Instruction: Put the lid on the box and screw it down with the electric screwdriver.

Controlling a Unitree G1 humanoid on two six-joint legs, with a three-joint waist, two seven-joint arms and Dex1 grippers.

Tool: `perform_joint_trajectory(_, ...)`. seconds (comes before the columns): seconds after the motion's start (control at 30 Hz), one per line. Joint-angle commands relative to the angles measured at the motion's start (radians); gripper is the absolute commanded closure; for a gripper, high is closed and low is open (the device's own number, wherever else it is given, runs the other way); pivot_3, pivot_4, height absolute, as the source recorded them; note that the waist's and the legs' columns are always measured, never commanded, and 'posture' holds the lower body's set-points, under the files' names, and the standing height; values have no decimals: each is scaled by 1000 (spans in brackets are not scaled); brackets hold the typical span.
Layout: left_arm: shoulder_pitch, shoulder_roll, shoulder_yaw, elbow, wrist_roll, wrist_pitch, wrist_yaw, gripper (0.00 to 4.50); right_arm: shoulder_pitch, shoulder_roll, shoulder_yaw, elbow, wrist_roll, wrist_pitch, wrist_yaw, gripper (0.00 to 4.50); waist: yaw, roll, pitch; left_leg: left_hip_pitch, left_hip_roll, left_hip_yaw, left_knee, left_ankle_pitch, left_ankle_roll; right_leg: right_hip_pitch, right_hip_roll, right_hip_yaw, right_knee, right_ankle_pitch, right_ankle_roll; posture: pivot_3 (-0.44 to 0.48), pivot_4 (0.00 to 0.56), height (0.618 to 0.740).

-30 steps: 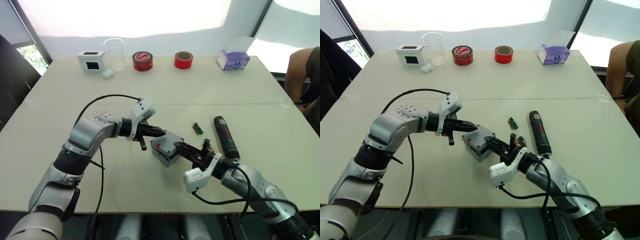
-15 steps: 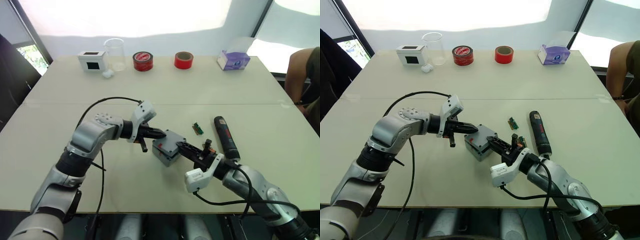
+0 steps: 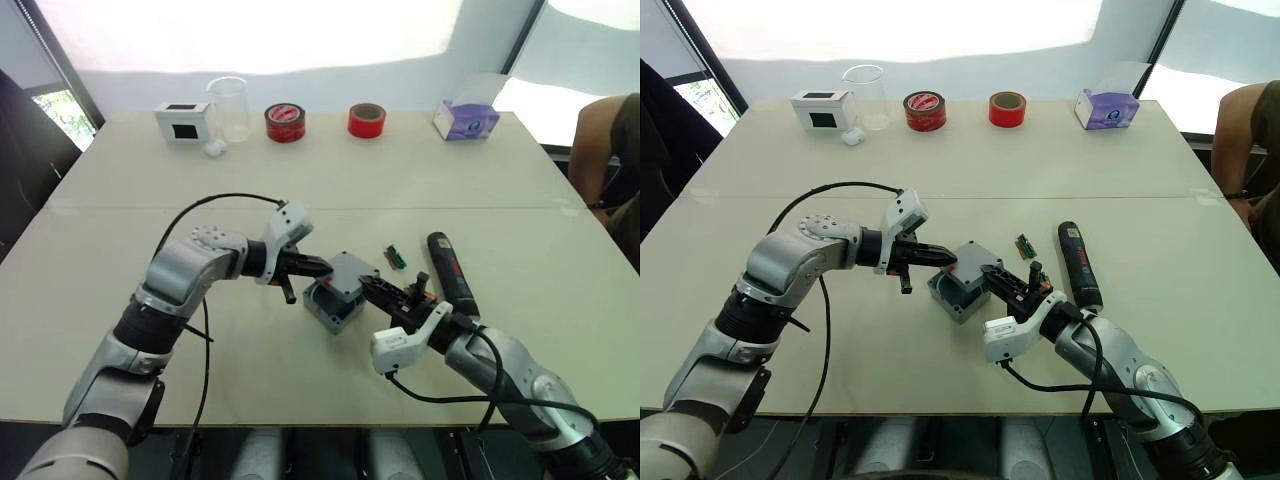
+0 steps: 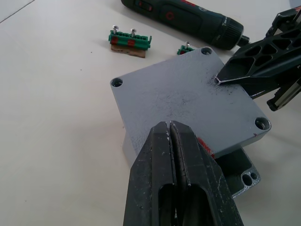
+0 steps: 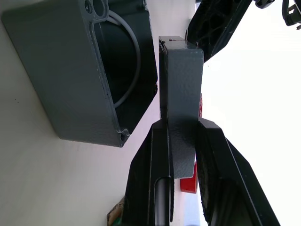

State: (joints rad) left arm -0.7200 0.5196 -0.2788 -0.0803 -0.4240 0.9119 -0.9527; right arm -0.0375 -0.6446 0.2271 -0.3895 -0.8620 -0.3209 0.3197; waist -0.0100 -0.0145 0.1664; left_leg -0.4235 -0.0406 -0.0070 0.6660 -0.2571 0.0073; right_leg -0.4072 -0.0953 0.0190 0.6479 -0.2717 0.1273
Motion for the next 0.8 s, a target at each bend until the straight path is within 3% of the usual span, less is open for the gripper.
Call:
perform_joint_trajectory(0.03, -12, 1, 9, -17, 0, -13, -4, 4454, 7, 7, -2, -40, 8, -17, -6, 4386, 1, 0, 0, 0, 0, 0, 0, 0, 0, 0, 0, 0, 0, 0, 0, 0, 150, 740)
perform_joint_trajectory(0.8, 12, 17, -27, -37, 8, -15, -19, 4454, 7, 9, 27, -33, 7, -67, 30, 4386, 0, 0, 0, 0, 0, 0, 0, 0, 0, 0, 0, 0, 0, 0, 0, 0, 150, 740)
